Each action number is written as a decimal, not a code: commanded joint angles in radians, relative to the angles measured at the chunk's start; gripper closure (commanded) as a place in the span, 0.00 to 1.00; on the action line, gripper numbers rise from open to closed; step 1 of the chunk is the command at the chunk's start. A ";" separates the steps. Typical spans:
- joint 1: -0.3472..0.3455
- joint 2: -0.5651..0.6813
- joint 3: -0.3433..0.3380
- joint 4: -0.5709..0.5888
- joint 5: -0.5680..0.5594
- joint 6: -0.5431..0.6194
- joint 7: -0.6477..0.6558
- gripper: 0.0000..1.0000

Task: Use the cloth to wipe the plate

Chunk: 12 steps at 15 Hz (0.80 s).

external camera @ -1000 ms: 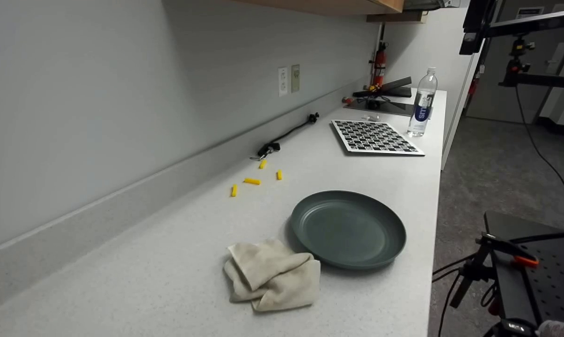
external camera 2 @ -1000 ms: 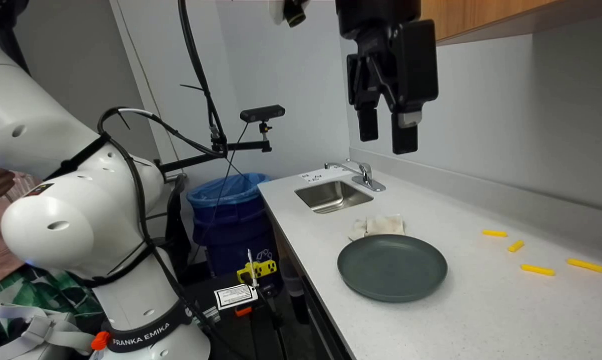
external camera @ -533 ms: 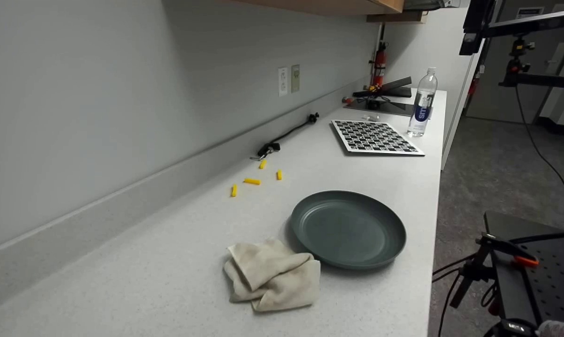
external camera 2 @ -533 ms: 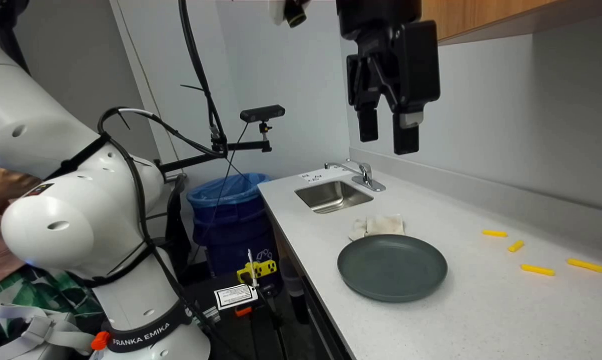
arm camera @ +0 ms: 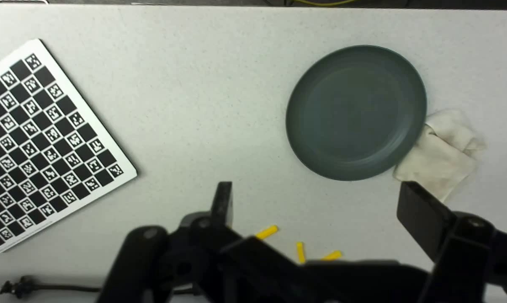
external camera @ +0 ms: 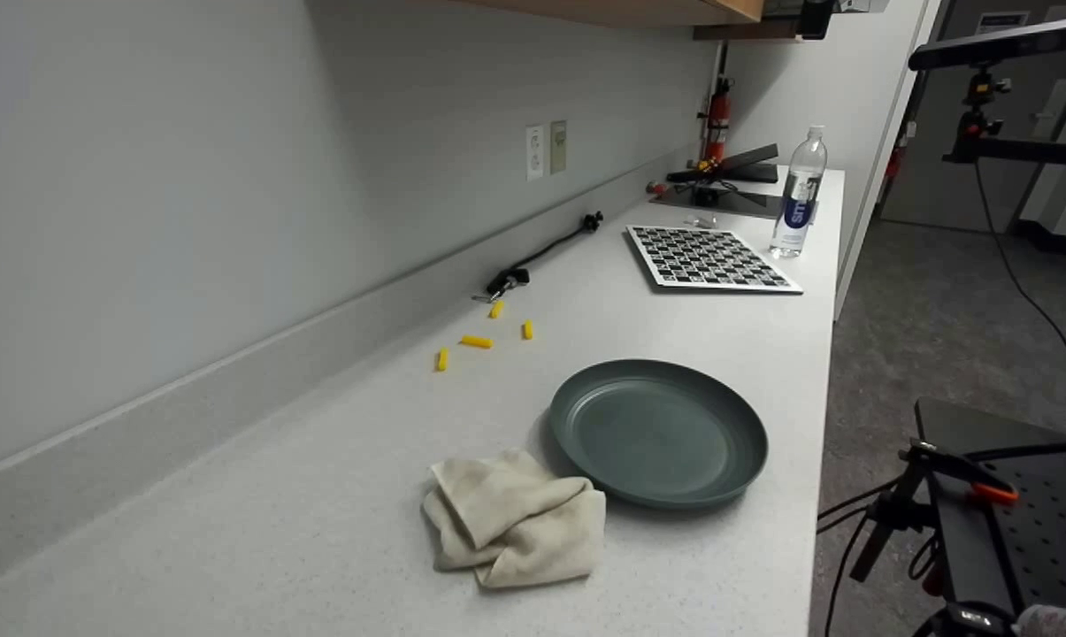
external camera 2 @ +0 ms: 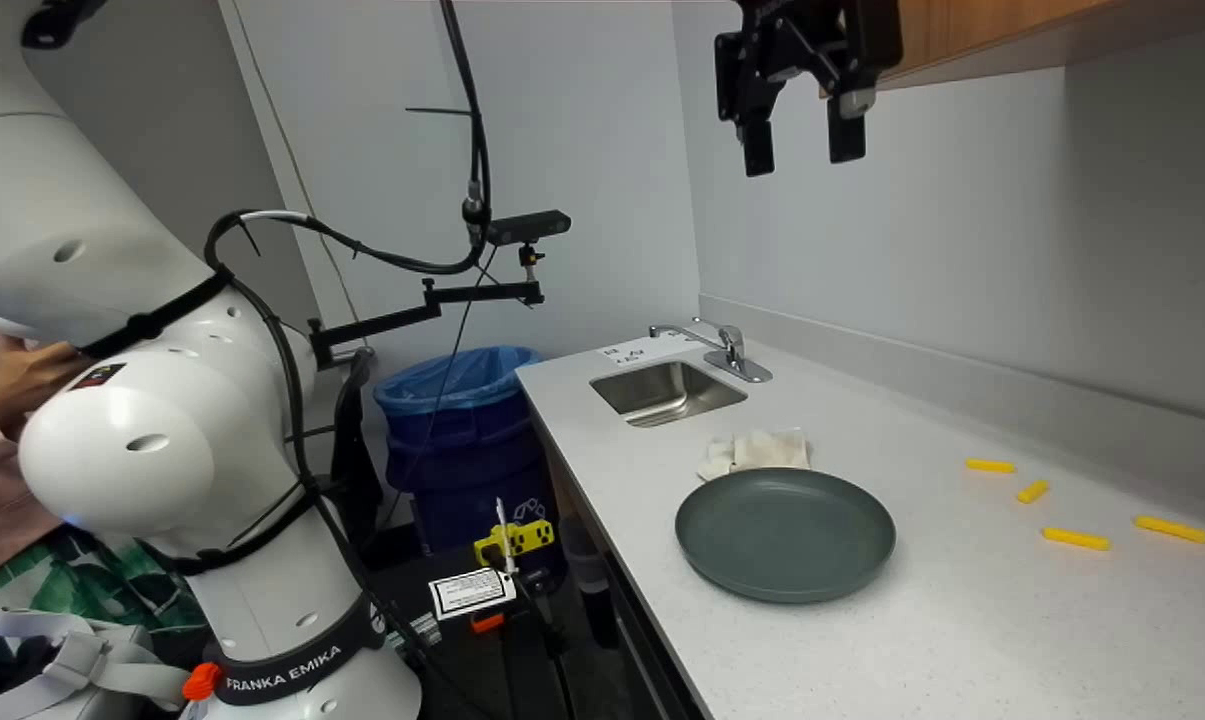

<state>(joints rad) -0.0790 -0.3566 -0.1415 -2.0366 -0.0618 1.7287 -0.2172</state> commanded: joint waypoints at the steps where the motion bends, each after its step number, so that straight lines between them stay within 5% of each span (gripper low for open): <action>1: 0.010 0.030 0.018 0.049 0.003 -0.030 0.015 0.00; 12: 0.026 0.082 0.034 0.077 0.021 -0.033 0.020 0.00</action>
<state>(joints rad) -0.0618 -0.2721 -0.1159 -1.9335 -0.0573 1.6778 -0.1897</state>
